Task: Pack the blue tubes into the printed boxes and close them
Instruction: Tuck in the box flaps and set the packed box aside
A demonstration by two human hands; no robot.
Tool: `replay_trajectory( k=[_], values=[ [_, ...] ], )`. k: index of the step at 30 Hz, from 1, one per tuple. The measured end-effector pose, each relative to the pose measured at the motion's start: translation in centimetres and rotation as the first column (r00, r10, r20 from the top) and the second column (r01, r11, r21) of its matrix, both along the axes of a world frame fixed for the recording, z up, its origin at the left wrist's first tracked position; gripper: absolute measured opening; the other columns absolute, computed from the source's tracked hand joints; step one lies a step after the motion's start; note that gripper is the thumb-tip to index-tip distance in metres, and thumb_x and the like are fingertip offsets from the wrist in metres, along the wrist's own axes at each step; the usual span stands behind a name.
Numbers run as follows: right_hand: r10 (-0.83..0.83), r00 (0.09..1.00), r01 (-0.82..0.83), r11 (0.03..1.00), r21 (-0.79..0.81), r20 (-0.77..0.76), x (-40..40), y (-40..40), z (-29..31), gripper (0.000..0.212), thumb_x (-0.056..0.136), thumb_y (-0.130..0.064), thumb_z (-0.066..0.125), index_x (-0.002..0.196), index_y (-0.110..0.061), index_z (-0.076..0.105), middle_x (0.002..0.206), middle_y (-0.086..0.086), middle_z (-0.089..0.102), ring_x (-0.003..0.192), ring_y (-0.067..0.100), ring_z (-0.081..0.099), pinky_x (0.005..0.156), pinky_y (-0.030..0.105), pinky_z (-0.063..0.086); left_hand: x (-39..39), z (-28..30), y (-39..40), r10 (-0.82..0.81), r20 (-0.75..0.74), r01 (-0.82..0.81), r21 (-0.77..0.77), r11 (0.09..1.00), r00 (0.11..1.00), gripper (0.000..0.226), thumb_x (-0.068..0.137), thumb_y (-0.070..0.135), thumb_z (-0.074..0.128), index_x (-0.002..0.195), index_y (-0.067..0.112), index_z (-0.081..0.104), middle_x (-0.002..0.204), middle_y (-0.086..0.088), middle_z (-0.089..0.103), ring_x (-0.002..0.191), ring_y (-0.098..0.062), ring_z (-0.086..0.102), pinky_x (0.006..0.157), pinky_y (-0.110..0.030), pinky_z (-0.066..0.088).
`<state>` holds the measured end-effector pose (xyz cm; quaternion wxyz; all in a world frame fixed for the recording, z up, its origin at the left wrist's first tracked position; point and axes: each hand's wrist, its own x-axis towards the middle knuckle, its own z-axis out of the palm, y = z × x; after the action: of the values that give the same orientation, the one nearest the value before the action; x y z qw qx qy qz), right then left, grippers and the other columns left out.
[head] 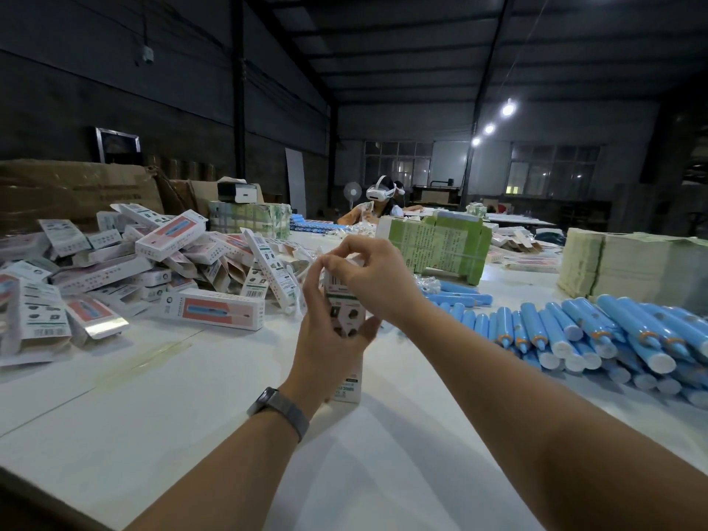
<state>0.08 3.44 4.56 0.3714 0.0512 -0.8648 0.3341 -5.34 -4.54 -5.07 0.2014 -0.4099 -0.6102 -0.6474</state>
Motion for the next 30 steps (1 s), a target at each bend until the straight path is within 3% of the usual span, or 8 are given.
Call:
replay_trajectory(
  k=[3, 7, 11, 15, 18, 23, 27, 30],
  values=[
    [0.049, 0.994, -0.05, 0.999, 0.007, 0.094, 1.0, 0.7, 1.4, 0.016, 0.091, -0.02, 0.067, 0.075, -0.023, 0.069, 0.076, 0.002, 0.072, 0.077, 0.024, 0.069, 0.071, 0.048, 0.059, 0.2, -0.2, 0.0, 0.002, 0.019, -0.002, -0.011, 1.0, 1.0, 0.104, 0.072, 0.018, 0.071, 0.126, 0.08, 0.007, 0.118, 0.024, 0.055, 0.1, 0.01, 0.062, 0.074, -0.007, 0.049],
    [0.053, 0.987, -0.064, 0.996, 0.069, 0.154, 1.4, 1.0, 2.3, 0.014, 0.092, -0.018, 0.065, 0.085, -0.023, 0.075, 0.071, -0.013, 0.067, 0.071, 0.008, 0.063, 0.064, 0.027, 0.053, 0.4, 0.0, 0.1, -0.027, 0.053, 0.028, -0.012, 1.0, 0.998, 0.101, 0.071, 0.018, 0.065, 0.129, 0.078, 0.008, 0.121, 0.02, 0.053, 0.1, 0.009, 0.061, 0.071, -0.007, 0.05],
    [0.049, 0.988, -0.058, 0.997, 0.058, 0.146, 1.1, 1.0, 2.2, 0.014, 0.093, -0.015, 0.064, 0.088, -0.021, 0.076, 0.072, -0.012, 0.068, 0.071, 0.008, 0.062, 0.067, 0.026, 0.054, 0.4, 0.0, 0.0, -0.049, 0.051, 0.05, -0.022, 0.998, 0.997, 0.102, 0.071, 0.017, 0.065, 0.134, 0.073, 0.009, 0.121, 0.02, 0.052, 0.098, 0.008, 0.062, 0.071, -0.008, 0.05],
    [0.094, 0.97, -0.098, 0.995, 0.006, 0.224, 1.2, 1.0, 3.1, 0.019, 0.092, -0.009, 0.063, 0.084, -0.022, 0.075, 0.061, -0.018, 0.067, 0.06, -0.005, 0.061, 0.054, 0.012, 0.046, 0.2, 0.0, 0.0, -0.043, 0.053, 0.044, -0.025, 0.999, 0.998, 0.106, 0.071, 0.015, 0.066, 0.128, 0.081, 0.005, 0.122, 0.016, 0.054, 0.096, 0.003, 0.063, 0.068, -0.009, 0.05],
    [0.051, 0.958, -0.074, 0.995, 0.07, 0.283, 1.1, 0.9, 3.9, 0.02, 0.092, -0.011, 0.063, 0.08, -0.023, 0.072, 0.074, -0.009, 0.069, 0.072, 0.004, 0.062, 0.06, 0.019, 0.055, -0.2, -0.3, 0.2, -0.038, 0.05, 0.04, -0.032, 0.999, 0.998, 0.111, 0.075, 0.008, 0.068, 0.131, 0.079, 0.004, 0.125, 0.011, 0.053, 0.098, 0.004, 0.062, 0.069, -0.008, 0.05],
    [-0.033, 0.977, -0.006, 0.983, 0.182, 0.21, 0.8, 0.1, 3.4, 0.019, 0.092, -0.015, 0.06, 0.08, -0.026, 0.07, 0.081, -0.012, 0.068, 0.078, 0.002, 0.059, 0.066, 0.018, 0.05, -0.7, -0.5, 0.2, -0.001, 0.031, 0.003, -0.05, 0.999, 1.0, 0.121, 0.08, -0.004, 0.073, 0.133, 0.072, -0.004, 0.131, 0.025, 0.037, 0.11, 0.03, 0.041, 0.075, 0.004, 0.041],
    [-0.027, 0.972, -0.022, 0.979, 0.203, 0.232, 0.9, 0.0, 3.9, 0.018, 0.091, -0.014, 0.06, 0.083, -0.023, 0.073, 0.078, -0.01, 0.066, 0.073, 0.008, 0.059, 0.058, 0.018, 0.047, -0.5, -0.4, 0.2, -0.018, 0.051, 0.02, -0.034, 0.999, 0.999, 0.12, 0.08, -0.005, 0.073, 0.14, 0.065, -0.002, 0.137, 0.011, 0.038, 0.11, 0.027, 0.046, 0.075, -0.001, 0.046],
    [-0.07, 0.965, -0.013, 0.95, 0.311, 0.254, 0.8, -0.2, 4.6, 0.014, 0.09, -0.016, 0.062, 0.085, -0.019, 0.075, 0.097, 0.0, 0.067, 0.076, 0.008, 0.057, 0.056, 0.016, 0.043, -0.4, -0.4, 0.2, -0.035, 0.049, 0.036, -0.022, 0.999, 0.998, 0.121, 0.078, -0.007, 0.074, 0.14, 0.066, -0.001, 0.132, 0.026, 0.039, 0.109, 0.025, 0.049, 0.074, -0.002, 0.047]
  ],
)
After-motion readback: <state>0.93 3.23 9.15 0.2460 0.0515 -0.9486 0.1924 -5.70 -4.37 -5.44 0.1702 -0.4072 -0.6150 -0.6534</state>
